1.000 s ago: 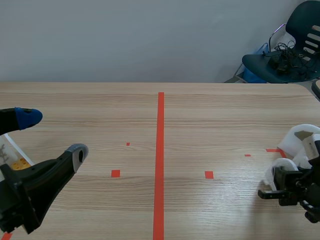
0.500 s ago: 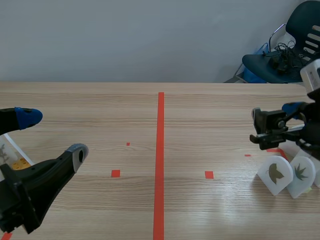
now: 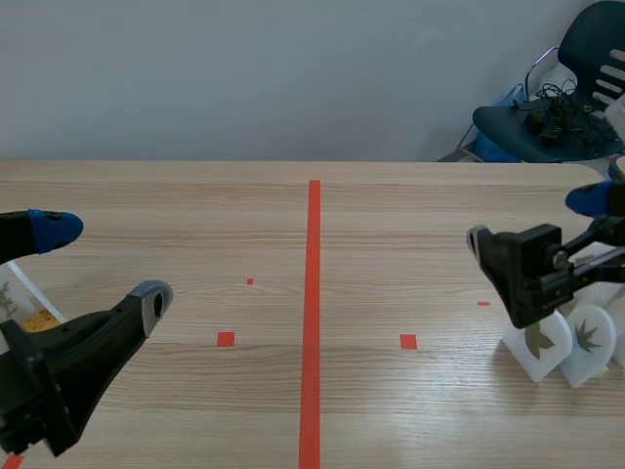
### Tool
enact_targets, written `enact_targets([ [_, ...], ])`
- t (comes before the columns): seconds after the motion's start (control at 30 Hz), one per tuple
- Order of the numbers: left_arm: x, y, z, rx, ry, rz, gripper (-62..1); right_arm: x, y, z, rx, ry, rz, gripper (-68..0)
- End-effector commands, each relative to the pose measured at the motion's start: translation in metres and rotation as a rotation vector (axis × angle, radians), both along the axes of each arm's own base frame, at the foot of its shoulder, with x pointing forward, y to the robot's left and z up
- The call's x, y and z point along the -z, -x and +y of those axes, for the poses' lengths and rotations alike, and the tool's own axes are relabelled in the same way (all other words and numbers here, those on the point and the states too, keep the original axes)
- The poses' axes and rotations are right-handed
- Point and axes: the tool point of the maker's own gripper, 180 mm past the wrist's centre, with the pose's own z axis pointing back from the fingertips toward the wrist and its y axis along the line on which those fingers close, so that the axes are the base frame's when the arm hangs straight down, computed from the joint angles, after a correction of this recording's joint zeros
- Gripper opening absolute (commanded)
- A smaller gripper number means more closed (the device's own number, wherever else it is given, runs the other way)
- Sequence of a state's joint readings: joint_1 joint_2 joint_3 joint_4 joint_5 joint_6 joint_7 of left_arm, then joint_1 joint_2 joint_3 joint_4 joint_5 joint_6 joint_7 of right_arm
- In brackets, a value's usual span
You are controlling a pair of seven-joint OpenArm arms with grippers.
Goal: Do the leaf sorting experiment
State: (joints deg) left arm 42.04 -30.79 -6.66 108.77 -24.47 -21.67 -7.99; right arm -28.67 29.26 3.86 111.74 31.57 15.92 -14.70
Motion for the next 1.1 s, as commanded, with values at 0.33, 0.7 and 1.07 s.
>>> enact_targets([
  [0.33, -0.011, -0.001, -0.003, 0.006, 0.024, -0.033, 1.4, -0.036, 0.030, 0.049, -0.150, -0.016, -0.050, 0.4],
  [0.7, -0.011, -0.001, -0.003, 0.006, 0.024, -0.033, 1.4, -0.037, 0.029, 0.049, -0.151, -0.020, -0.059, 0.4],
  [1.07, -0.011, -0.001, -0.003, 0.006, 0.024, -0.033, 1.4, -0.037, 0.029, 0.049, -0.151, -0.020, -0.058, 0.4],
])
